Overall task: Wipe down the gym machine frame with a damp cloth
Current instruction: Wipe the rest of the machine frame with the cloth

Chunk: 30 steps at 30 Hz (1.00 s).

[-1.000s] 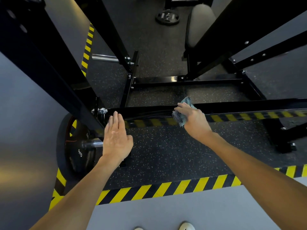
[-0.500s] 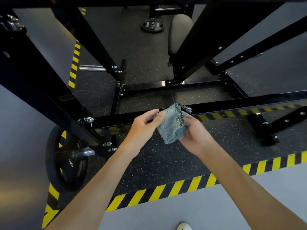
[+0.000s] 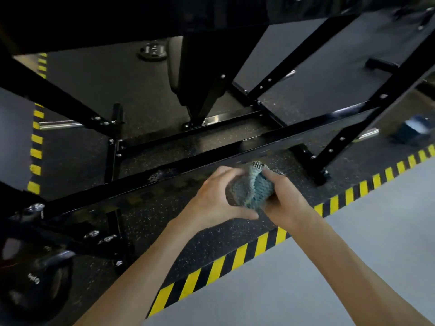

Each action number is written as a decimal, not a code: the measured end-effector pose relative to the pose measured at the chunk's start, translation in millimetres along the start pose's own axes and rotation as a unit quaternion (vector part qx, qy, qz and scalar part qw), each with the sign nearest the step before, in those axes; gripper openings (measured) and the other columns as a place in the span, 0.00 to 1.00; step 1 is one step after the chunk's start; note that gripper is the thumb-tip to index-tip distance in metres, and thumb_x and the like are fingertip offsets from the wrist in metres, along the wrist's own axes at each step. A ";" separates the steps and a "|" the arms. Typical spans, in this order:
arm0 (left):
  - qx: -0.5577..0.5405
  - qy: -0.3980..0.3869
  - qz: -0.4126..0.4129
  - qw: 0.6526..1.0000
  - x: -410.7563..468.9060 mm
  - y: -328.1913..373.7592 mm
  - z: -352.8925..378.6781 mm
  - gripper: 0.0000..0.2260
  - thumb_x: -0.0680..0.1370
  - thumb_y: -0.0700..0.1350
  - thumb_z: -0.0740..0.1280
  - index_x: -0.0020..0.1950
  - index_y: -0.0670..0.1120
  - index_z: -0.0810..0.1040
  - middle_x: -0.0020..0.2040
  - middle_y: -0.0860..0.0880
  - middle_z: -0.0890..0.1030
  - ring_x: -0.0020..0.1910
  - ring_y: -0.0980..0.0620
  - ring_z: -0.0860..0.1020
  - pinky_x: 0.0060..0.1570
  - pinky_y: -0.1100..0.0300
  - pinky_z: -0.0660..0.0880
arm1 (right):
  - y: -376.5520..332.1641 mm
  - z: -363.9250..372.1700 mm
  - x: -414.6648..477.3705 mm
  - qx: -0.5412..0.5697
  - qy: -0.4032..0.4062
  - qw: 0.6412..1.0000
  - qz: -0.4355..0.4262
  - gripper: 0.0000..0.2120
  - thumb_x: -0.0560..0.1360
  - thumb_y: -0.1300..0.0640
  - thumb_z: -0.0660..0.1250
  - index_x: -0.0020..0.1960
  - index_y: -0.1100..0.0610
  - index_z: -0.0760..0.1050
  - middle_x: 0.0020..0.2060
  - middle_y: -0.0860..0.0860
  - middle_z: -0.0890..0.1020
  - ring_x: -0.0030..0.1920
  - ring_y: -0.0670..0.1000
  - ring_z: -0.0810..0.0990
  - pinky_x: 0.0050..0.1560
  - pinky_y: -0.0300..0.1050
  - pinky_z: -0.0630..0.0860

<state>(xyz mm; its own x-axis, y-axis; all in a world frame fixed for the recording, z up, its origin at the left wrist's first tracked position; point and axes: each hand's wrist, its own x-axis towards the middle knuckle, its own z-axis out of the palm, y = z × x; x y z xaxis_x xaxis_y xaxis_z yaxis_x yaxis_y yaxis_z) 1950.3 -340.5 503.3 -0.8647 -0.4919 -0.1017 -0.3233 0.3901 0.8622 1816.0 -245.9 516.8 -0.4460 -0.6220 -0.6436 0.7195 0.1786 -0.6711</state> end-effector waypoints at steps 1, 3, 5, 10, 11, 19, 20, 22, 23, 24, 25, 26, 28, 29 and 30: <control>0.034 -0.004 0.015 0.999 9.0 8.0 10.5 0.40 0.63 0.58 0.81 0.71 0.51 0.72 0.64 0.55 0.71 0.64 0.55 0.71 0.65 0.56 0.70 | -9.4 -13.6 -2.6 0.019 -0.007 1.000 0.003 0.15 0.83 0.54 0.59 0.58 0.63 0.78 0.49 0.57 0.84 0.49 0.54 0.83 0.47 0.49 0.81; 0.037 0.008 0.020 0.999 26.8 24.9 29.4 0.35 0.66 0.58 0.80 0.69 0.49 0.75 0.63 0.55 0.72 0.64 0.54 0.72 0.66 0.52 0.70 | -26.6 -41.1 -5.4 0.052 -0.026 0.998 0.006 0.14 0.83 0.55 0.59 0.58 0.63 0.78 0.46 0.57 0.85 0.45 0.53 0.85 0.41 0.46 0.82; 0.006 0.020 0.014 1.000 44.3 40.9 49.3 0.27 0.70 0.59 0.75 0.64 0.48 0.79 0.60 0.55 0.76 0.61 0.55 0.75 0.64 0.51 0.73 | -41.9 -67.6 -6.5 0.071 -0.041 0.997 0.005 0.15 0.83 0.56 0.58 0.60 0.64 0.77 0.49 0.58 0.85 0.46 0.53 0.85 0.41 0.46 0.83; -0.149 0.088 -0.074 0.982 81.6 82.5 104.1 0.04 0.80 0.48 0.68 0.51 0.52 0.83 0.47 0.57 0.86 0.50 0.57 0.83 0.55 0.56 0.80 | -75.0 -131.1 -1.9 0.088 -0.041 0.995 -0.020 0.14 0.83 0.59 0.58 0.63 0.64 0.75 0.59 0.59 0.82 0.56 0.56 0.81 0.57 0.49 0.80; -0.196 0.094 -0.099 0.971 88.4 93.7 113.7 0.06 0.81 0.45 0.67 0.48 0.53 0.82 0.43 0.59 0.85 0.47 0.59 0.83 0.52 0.60 0.80 | -82.9 -142.2 -0.9 0.092 -0.047 0.994 -0.026 0.12 0.82 0.60 0.58 0.61 0.64 0.75 0.57 0.59 0.82 0.55 0.55 0.81 0.53 0.48 0.81; -0.347 0.202 -0.158 0.902 143.7 158.6 159.6 0.09 0.84 0.47 0.61 0.53 0.50 0.80 0.49 0.49 0.85 0.50 0.51 0.84 0.48 0.53 0.82 | -137.8 -199.8 5.4 0.006 -0.050 0.992 -0.118 0.09 0.76 0.71 0.61 0.53 0.61 0.73 0.46 0.57 0.82 0.44 0.55 0.83 0.52 0.56 0.79; -0.343 0.205 -0.149 0.904 150.7 163.4 161.9 0.09 0.84 0.47 0.60 0.54 0.50 0.80 0.50 0.48 0.85 0.50 0.50 0.84 0.49 0.52 0.82 | -142.7 -206.7 9.8 -0.011 -0.050 0.991 -0.126 0.10 0.75 0.69 0.64 0.54 0.59 0.72 0.48 0.56 0.82 0.46 0.54 0.83 0.54 0.56 0.79; -0.338 0.213 -0.130 0.907 164.0 174.2 165.3 0.09 0.85 0.47 0.59 0.54 0.49 0.79 0.49 0.49 0.85 0.51 0.49 0.84 0.53 0.48 0.81 | -154.7 -217.3 17.8 -0.063 -0.057 0.987 -0.137 0.19 0.71 0.60 0.72 0.60 0.56 0.73 0.55 0.54 0.82 0.52 0.53 0.83 0.56 0.54 0.79; -0.330 0.215 -0.119 0.911 170.5 178.9 166.5 0.09 0.85 0.47 0.59 0.53 0.49 0.80 0.49 0.48 0.85 0.52 0.48 0.84 0.54 0.46 0.81 | -161.7 -220.9 21.5 -0.093 -0.061 0.983 -0.144 0.24 0.68 0.56 0.74 0.63 0.54 0.74 0.56 0.53 0.82 0.54 0.52 0.83 0.57 0.53 0.79; -0.322 0.212 -0.107 0.916 177.0 182.8 168.0 0.10 0.84 0.47 0.60 0.53 0.48 0.80 0.50 0.46 0.85 0.52 0.46 0.84 0.55 0.44 0.80 | -169.2 -223.9 26.4 -0.121 -0.058 0.979 -0.153 0.26 0.68 0.54 0.77 0.64 0.54 0.74 0.56 0.52 0.83 0.56 0.52 0.83 0.58 0.53 0.79; -0.318 0.206 -0.095 0.921 183.4 185.5 169.8 0.10 0.85 0.47 0.60 0.54 0.47 0.79 0.51 0.44 0.85 0.52 0.45 0.83 0.56 0.43 0.80 | -177.0 -225.7 30.6 -0.143 -0.056 0.975 -0.161 0.26 0.69 0.54 0.77 0.64 0.54 0.75 0.56 0.52 0.83 0.56 0.52 0.83 0.57 0.51 0.79; -0.314 0.198 -0.085 0.925 189.8 188.1 171.8 0.10 0.85 0.47 0.59 0.55 0.47 0.79 0.51 0.44 0.84 0.52 0.44 0.83 0.55 0.42 0.80 | -184.9 -227.5 35.4 -0.158 -0.055 0.972 -0.165 0.24 0.71 0.55 0.77 0.64 0.54 0.75 0.56 0.52 0.83 0.55 0.52 0.83 0.54 0.48 0.80; -0.313 0.181 -0.069 0.930 202.8 191.5 176.4 0.09 0.85 0.47 0.58 0.55 0.49 0.78 0.52 0.44 0.84 0.52 0.45 0.83 0.55 0.41 0.80 | -199.3 -231.6 46.8 -0.167 -0.071 0.973 -0.143 0.23 0.72 0.55 0.76 0.65 0.54 0.75 0.57 0.53 0.83 0.55 0.53 0.83 0.51 0.46 0.80; -0.320 0.178 -0.066 0.928 210.3 192.0 177.9 0.09 0.85 0.47 0.58 0.55 0.50 0.78 0.52 0.44 0.84 0.52 0.45 0.83 0.55 0.41 0.80 | -206.0 -233.4 52.6 -0.171 -0.091 0.973 -0.124 0.25 0.72 0.53 0.76 0.66 0.53 0.74 0.58 0.53 0.82 0.56 0.54 0.83 0.53 0.49 0.80; -0.329 0.181 -0.068 0.925 217.9 191.8 178.8 0.09 0.85 0.48 0.58 0.55 0.51 0.77 0.52 0.45 0.84 0.52 0.45 0.83 0.55 0.40 0.79 | -211.7 -235.9 59.2 -0.171 -0.110 0.973 -0.108 0.26 0.71 0.52 0.77 0.66 0.53 0.74 0.59 0.54 0.82 0.57 0.55 0.82 0.55 0.51 0.80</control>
<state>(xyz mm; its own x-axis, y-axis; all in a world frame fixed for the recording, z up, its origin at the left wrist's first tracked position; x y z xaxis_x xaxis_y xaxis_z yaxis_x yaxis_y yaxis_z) 1631.1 -233.7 557.8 -0.6104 -0.7756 -0.1606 -0.0129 -0.1930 0.9811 1511.7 -140.6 533.9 -0.4151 -0.8144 -0.4056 0.3860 0.2460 -0.8891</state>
